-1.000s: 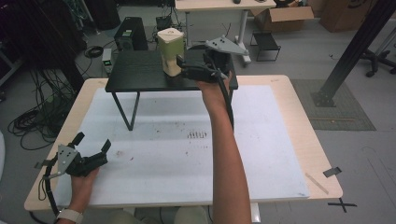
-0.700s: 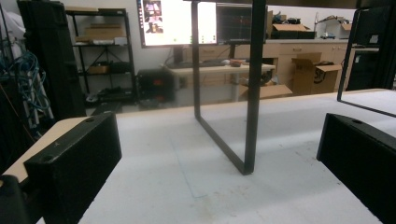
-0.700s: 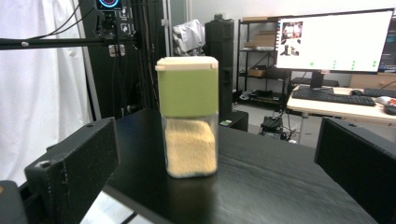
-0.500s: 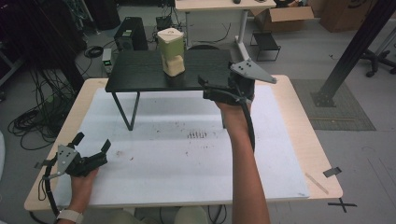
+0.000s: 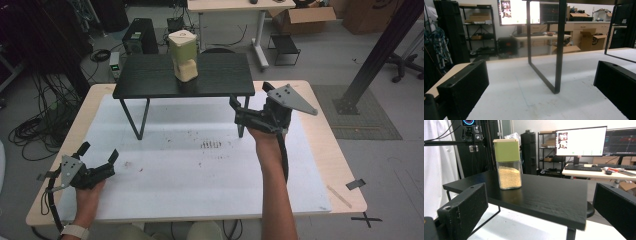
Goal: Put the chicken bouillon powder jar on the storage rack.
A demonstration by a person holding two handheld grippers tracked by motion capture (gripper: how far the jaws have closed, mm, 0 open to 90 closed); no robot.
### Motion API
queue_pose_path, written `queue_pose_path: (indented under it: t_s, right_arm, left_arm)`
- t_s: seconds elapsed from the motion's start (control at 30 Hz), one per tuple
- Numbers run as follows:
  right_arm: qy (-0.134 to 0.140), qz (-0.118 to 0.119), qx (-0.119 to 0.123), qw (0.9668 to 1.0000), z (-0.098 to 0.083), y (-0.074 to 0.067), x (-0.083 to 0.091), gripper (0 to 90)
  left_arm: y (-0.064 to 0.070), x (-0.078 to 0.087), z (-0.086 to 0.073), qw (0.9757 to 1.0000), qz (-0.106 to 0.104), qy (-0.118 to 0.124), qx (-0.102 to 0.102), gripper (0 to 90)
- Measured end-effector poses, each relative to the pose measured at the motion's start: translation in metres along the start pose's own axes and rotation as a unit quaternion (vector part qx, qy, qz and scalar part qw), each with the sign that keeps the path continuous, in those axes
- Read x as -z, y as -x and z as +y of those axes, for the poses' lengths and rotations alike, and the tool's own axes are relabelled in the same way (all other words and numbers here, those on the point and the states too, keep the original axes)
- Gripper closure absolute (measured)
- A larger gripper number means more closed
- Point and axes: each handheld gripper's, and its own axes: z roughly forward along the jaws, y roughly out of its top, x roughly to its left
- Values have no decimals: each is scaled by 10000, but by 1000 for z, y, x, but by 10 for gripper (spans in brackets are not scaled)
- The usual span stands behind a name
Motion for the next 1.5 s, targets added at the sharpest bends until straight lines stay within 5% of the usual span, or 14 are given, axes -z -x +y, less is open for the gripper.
queue_pose_path:
  t_s: [0.43,1.5]
  right_arm:
    - [4,-326,-163,9993,-39,9,32,0]
    - [-59,-780,-410,9961,-121,30,59,0]
  left_arm:
    - [0,0,0,10000,-3,-18,-7,2]
    - [0,0,0,10000,2,6,-13,2]
